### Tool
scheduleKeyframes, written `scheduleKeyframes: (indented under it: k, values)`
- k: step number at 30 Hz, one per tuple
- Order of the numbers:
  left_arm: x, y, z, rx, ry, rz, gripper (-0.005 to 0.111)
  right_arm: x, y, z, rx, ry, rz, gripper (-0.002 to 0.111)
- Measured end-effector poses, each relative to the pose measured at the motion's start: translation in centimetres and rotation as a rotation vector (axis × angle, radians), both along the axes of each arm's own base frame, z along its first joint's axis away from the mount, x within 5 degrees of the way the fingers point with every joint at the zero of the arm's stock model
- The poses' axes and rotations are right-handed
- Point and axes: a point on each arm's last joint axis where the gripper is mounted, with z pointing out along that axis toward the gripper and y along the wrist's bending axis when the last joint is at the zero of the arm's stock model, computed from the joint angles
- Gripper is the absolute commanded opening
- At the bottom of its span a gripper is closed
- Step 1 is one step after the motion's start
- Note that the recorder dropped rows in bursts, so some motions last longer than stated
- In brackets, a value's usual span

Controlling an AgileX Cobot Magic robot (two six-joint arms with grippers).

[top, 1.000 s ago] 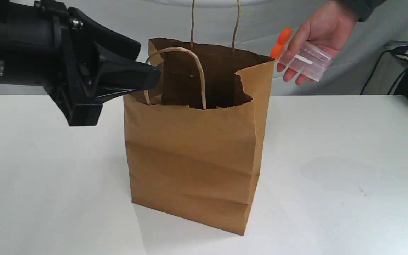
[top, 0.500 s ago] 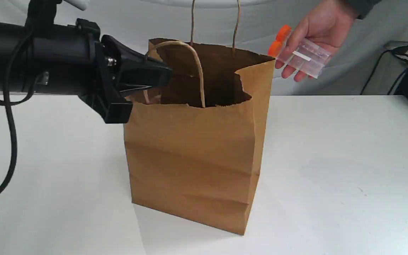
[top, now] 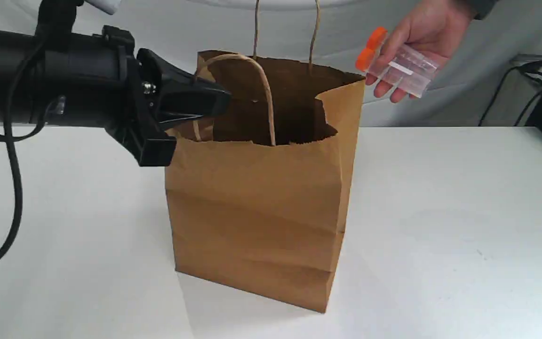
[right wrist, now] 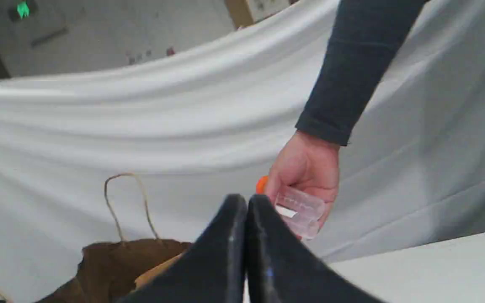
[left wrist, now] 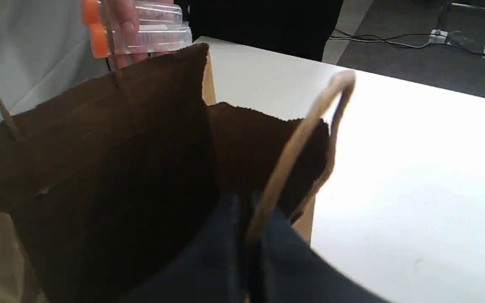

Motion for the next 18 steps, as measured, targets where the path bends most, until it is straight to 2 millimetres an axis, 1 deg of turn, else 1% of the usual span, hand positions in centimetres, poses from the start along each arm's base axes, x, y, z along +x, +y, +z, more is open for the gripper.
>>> scheduleKeyframes:
  k: [1,2,3,6,7,8,9,10,11,12,13,14,15,18]
  values:
    - [0.0,0.0,0.0,0.0,0.0,0.0,0.0,0.7,0.3,1.5,-0.028,0.027,0.036,0.0]
    - [0.0,0.0,0.0,-0.001,0.002,0.001,0.0,2.4,0.5,2.8,-0.06,0.082,0.076,0.0]
    - [0.0,0.0,0.0,-0.001,0.002,0.001,0.0,3.2,0.8,4.2,-0.084,0.108,0.116,0.0]
    - [0.0,0.0,0.0,-0.001,0.002,0.001,0.0,7.0,1.6,7.4,-0.14,0.212,0.241,0.0]
    - [0.0,0.0,0.0,-0.001,0.002,0.001,0.0,8.2,1.7,7.8,-0.142,0.244,0.268,0.0]
    - [0.0,0.0,0.0,-0.001,0.002,0.001,0.0,9.6,1.9,8.5,-0.149,0.276,0.31,0.0]
    - [0.0,0.0,0.0,-0.001,0.002,0.001,0.0,11.3,2.2,9.1,-0.15,0.319,0.357,0.0]
    - [0.0,0.0,0.0,-0.001,0.002,0.001,0.0,12.1,2.3,9.5,-0.156,0.335,0.386,0.0]
    - [0.0,0.0,0.0,-0.001,0.002,0.001,0.0,13.6,2.4,9.6,-0.156,0.374,0.42,0.0]
    - [0.0,0.0,0.0,-0.001,0.002,0.001,0.0,15.4,2.6,9.3,-0.152,0.421,0.457,0.0]
    - [0.0,0.0,0.0,-0.001,0.002,0.001,0.0,16.1,2.6,9.3,-0.156,0.442,0.48,0.0]
    - [0.0,0.0,0.0,-0.002,0.003,0.001,0.0,17.7,2.7,8.9,-0.159,0.483,0.509,0.0]
    - [0.0,0.0,0.0,-0.002,0.003,0.001,0.0,18.7,2.7,8.6,-0.158,0.505,0.523,0.0]
    - [0.0,0.0,0.0,-0.002,0.003,0.001,0.0,22.2,2.6,6.8,-0.156,0.57,0.549,0.0]
